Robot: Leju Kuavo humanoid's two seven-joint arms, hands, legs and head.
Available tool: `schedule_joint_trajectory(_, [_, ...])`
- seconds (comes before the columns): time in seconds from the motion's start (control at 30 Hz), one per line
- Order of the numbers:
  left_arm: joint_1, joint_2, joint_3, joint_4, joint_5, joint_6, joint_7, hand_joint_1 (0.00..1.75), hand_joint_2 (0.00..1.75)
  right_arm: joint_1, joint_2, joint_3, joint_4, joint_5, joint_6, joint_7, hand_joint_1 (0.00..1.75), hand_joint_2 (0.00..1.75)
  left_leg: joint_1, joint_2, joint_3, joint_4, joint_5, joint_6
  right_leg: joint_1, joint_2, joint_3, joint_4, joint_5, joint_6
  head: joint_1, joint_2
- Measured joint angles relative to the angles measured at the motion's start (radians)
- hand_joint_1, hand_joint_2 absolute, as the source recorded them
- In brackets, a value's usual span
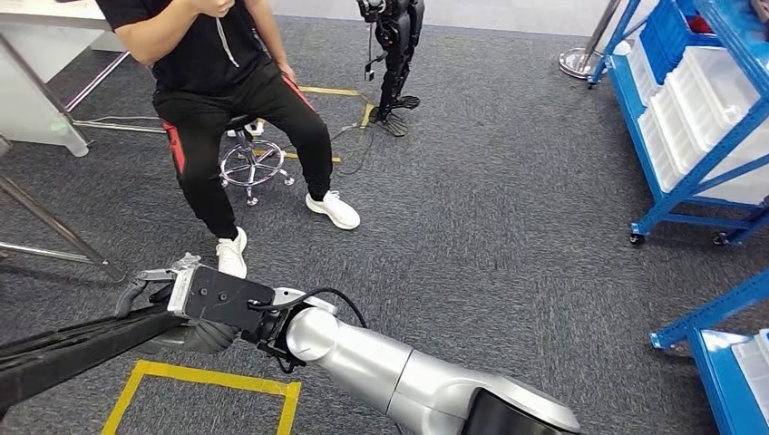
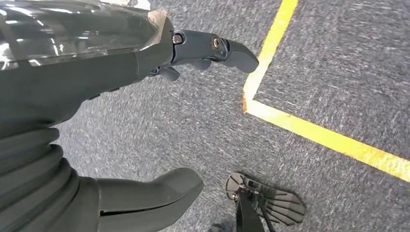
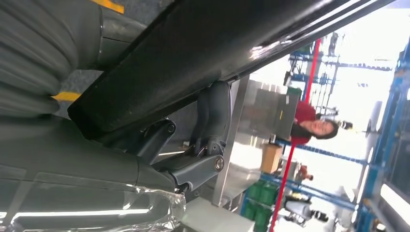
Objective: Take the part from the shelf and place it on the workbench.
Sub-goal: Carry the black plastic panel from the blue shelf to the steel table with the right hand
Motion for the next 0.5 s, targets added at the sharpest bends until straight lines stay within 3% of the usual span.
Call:
schedule_joint_trajectory(0.03, [0.0, 0.0, 0.0, 0.0, -0.001, -0.001, -0.002, 0.0, 1.75, -0.003, -0.001, -0.005, 0.007, 0.008, 0.004, -0.007, 1.75, 1.75, 0.0, -0.013, -0.001, 0.003, -0.001, -0.004, -0.004, 0.019, 0.032, -0.07, 0.027, 0.006, 0.0, 0.0])
schedule_joint_trajectory(0.1, [0.001, 0.0, 0.0, 0.0, -0.001, -0.003, -0.004, 0.0, 1.75, -0.008, -0.001, -0.011, 0.016, 0.017, 0.009, -0.012, 1.75, 1.75, -0.002, -0.032, -0.007, 0.009, -0.004, -0.014, -0.007, 0.044, 0.072, -0.155, 0.058, 0.001, -0.001, 0.0])
schedule_joint_trajectory(0.2, [0.006, 0.001, 0.0, 0.0, -0.002, -0.004, -0.004, 0.0, 1.75, -0.01, 0.004, -0.021, 0.025, 0.026, 0.011, -0.015, 1.75, 1.75, 0.002, -0.041, -0.015, 0.01, -0.004, -0.029, -0.004, 0.031, 0.079, -0.167, 0.065, -0.023, -0.001, 0.0])
schedule_joint_trajectory(0.27, [0.007, 0.001, 0.0, 0.0, -0.002, -0.004, -0.004, 0.0, 1.75, -0.011, 0.009, -0.027, 0.027, 0.028, 0.011, -0.015, 1.75, 1.75, 0.001, 0.002, -0.032, 0.046, -0.026, -0.038, -0.009, 0.014, 0.084, -0.171, 0.067, -0.036, -0.003, 0.0])
schedule_joint_trajectory(0.33, [0.003, 0.0, 0.0, 0.0, -0.002, -0.004, -0.004, 0.0, 1.75, -0.013, 0.011, -0.03, 0.029, 0.028, 0.011, -0.017, 1.75, 1.75, 0.0, 0.054, -0.084, 0.152, -0.079, -0.046, -0.008, -0.006, 0.087, -0.173, 0.064, -0.046, -0.004, 0.0])
schedule_joint_trajectory(0.4, [0.002, 0.001, -0.001, 0.0, -0.003, -0.004, -0.004, 0.0, 1.75, -0.011, 0.009, -0.031, 0.033, 0.028, 0.011, -0.018, 1.75, 1.75, 0.003, 0.068, -0.144, 0.26, -0.117, -0.051, -0.004, -0.029, 0.087, -0.173, 0.061, -0.052, -0.004, 0.0])
schedule_joint_trajectory(0.43, [0.003, 0.001, 0.0, 0.0, -0.003, -0.004, -0.005, 0.0, 1.75, -0.011, 0.008, -0.031, 0.035, 0.029, 0.01, -0.017, 1.75, 1.75, 0.004, 0.07, -0.154, 0.275, -0.113, -0.051, -0.003, -0.041, 0.087, -0.173, 0.06, -0.053, -0.004, 0.0])
schedule_joint_trajectory(0.5, [0.004, 0.002, 0.0, 0.0, -0.008, -0.007, -0.009, 0.0, 1.75, -0.01, 0.008, -0.034, 0.038, 0.041, 0.009, -0.017, 1.75, 1.75, 0.005, 0.081, -0.117, 0.198, -0.061, -0.047, -0.002, -0.06, 0.089, -0.173, 0.058, -0.053, -0.005, 0.0])
